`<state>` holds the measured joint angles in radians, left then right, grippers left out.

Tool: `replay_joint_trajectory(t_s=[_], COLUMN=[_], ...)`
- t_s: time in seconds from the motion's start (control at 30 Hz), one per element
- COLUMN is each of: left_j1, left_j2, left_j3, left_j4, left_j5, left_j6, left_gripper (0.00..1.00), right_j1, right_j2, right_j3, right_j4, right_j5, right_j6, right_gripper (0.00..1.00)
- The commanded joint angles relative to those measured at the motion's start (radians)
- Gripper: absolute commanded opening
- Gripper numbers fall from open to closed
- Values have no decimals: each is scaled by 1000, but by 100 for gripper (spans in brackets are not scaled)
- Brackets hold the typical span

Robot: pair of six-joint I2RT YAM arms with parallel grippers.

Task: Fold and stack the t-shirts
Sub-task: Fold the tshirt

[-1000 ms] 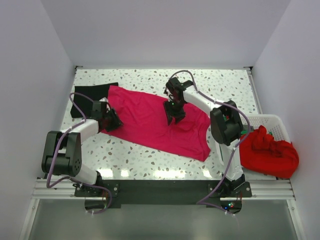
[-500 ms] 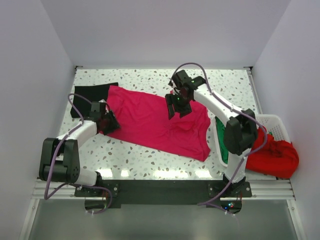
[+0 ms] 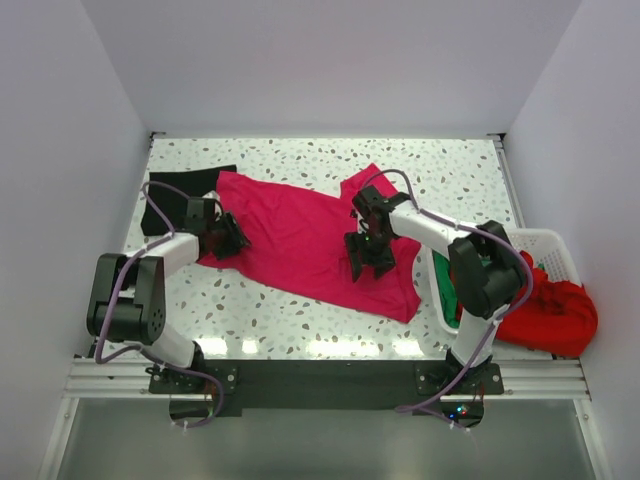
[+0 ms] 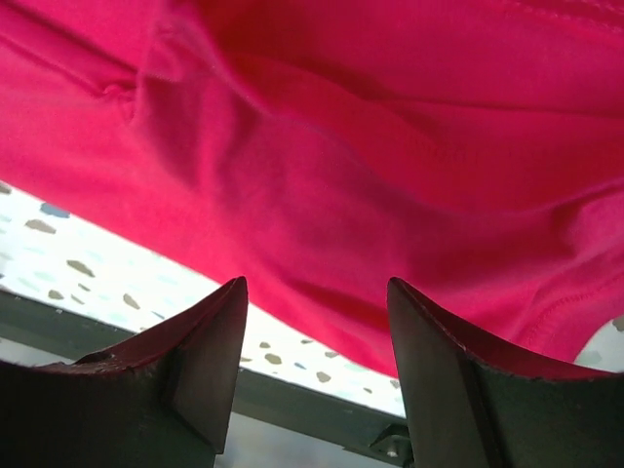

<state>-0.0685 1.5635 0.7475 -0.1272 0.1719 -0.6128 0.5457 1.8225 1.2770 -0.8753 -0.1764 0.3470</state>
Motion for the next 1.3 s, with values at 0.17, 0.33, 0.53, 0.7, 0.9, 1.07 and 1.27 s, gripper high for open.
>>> replay_joint_trajectory(t_s=[0.17,0.33,0.53,0.7,0.9,1.07,1.27], left_j1=[-8,-8,-8,-8,-8,-8,-5], left_j2=[-35,-118,-203,-281,-382,-405,-308], left_j3=[-95,-161,-220,-263,-194,4,252], left_j4=[-86,-161,-230,-259,-307,-385,-376], left_j5=[-70,-130,-161,-147,-123,-143,-209], left_j6=[-16,-31,-59,-84,-97,-96,-58], left_gripper=[53,54,54,54,56,58,63], right_j1=[2,3,3,23,31,25,-41], right_j2=[31,21,-29,-77,-159,-209,-131], right_j3=[-102,-186,-290,-343,-233,-18,292], right_j4=[99,99,99,102,12,-145,-217], right_j5=[18,-8,-63,-100,-121,-92,-54], right_j6=[-5,13,40,46,18,-20,-85], right_gripper=[63,63,63,63,63,64,66])
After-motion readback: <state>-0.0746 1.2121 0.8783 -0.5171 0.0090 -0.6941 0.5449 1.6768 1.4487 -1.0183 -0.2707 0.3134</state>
